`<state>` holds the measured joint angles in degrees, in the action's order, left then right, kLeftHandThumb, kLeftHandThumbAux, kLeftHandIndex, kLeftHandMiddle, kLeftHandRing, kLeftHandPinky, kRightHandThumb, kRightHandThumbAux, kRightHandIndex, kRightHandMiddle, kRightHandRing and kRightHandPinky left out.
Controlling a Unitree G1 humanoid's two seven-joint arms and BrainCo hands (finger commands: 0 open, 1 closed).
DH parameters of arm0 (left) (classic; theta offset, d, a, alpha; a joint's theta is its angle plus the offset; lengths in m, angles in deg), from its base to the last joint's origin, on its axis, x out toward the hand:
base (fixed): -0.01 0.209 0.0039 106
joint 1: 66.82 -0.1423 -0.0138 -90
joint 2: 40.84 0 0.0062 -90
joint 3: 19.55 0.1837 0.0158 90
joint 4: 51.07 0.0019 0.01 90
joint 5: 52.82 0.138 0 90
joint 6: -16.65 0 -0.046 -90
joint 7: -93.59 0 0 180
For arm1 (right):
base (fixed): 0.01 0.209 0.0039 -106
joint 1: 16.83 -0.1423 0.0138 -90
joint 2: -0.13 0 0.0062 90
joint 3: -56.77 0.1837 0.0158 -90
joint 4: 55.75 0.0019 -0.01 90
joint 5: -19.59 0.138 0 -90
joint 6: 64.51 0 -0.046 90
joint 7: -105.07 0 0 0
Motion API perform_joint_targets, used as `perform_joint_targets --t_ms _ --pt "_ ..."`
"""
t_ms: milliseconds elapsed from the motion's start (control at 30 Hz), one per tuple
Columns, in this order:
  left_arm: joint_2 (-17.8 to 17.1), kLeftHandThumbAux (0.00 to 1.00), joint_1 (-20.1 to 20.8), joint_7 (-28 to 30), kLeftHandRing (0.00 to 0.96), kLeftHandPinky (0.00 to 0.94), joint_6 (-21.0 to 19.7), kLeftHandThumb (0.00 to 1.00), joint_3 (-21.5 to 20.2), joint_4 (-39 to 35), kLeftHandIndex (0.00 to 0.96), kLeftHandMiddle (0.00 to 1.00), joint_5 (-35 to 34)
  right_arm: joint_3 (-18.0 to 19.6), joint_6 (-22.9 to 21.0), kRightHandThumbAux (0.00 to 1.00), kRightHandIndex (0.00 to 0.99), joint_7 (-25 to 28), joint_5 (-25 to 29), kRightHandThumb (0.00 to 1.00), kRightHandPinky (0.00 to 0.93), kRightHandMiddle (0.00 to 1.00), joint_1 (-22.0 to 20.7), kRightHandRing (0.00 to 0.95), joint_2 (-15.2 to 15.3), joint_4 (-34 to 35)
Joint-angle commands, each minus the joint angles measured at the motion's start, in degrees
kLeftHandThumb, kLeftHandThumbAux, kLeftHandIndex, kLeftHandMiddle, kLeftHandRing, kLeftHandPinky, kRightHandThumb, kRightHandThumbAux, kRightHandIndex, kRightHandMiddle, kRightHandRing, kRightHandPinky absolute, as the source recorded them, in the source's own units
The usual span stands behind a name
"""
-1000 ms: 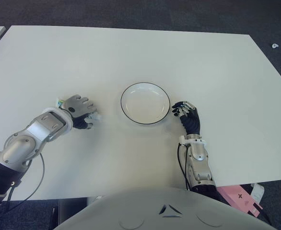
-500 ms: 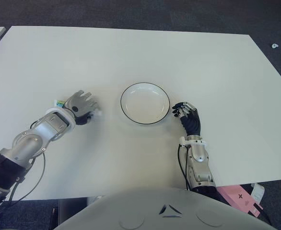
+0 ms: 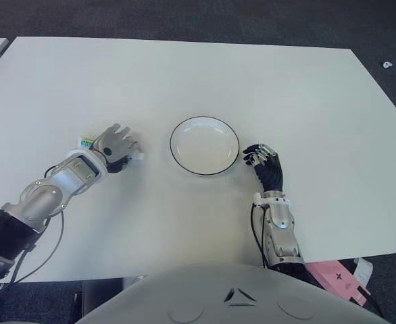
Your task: Put the toothpaste on the table into the plate.
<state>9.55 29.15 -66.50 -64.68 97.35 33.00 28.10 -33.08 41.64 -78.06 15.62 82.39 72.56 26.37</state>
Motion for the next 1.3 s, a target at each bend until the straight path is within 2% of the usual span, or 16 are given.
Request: perform_joint_targets --t_ms 33,300,600,1000,1300 --pt "0.46 0.345 -4.04 2.04 0.0 0.0 5.49 0.466 6.62 6.86 0.0 0.0 1.35 0.01 -1.73 0.729 0.43 0.01 0.79 0.71 0.528 0.497 2.09 0.519 -0.43 -1.34" --pt "0.76 0.348 -2.77 2.48 0.0 0.0 5.46 0.449 7.71 7.85 0.0 0.0 0.65 0.04 -1.16 0.729 0.43 -0.05 0.77 0.711 0.527 0.501 2.38 0.521 -0.58 -1.15" --pt "2.63 0.333 -1.37 5.18 0.0 0.0 4.45 0.43 7.24 10.06 0.0 0.0 -2.8 0.21 -1.52 0.729 0.43 0.1 1.01 0.711 0.525 0.505 2.48 0.525 -0.65 -1.01" --pt "2.83 0.332 -0.45 6.94 0.0 0.0 3.77 0.417 6.71 9.88 0.0 0.0 -5.3 0.38 -3.45 0.729 0.429 -0.26 0.62 0.709 0.527 0.494 2.59 0.523 -0.49 -0.27" --pt "3.44 0.302 0.35 10.57 0.0 0.043 3.48 0.384 6.38 10.43 0.0 0.0 -8.95 0.39 -2.14 0.729 0.429 -0.36 0.53 0.709 0.521 0.497 2.33 0.519 -0.46 -0.91"
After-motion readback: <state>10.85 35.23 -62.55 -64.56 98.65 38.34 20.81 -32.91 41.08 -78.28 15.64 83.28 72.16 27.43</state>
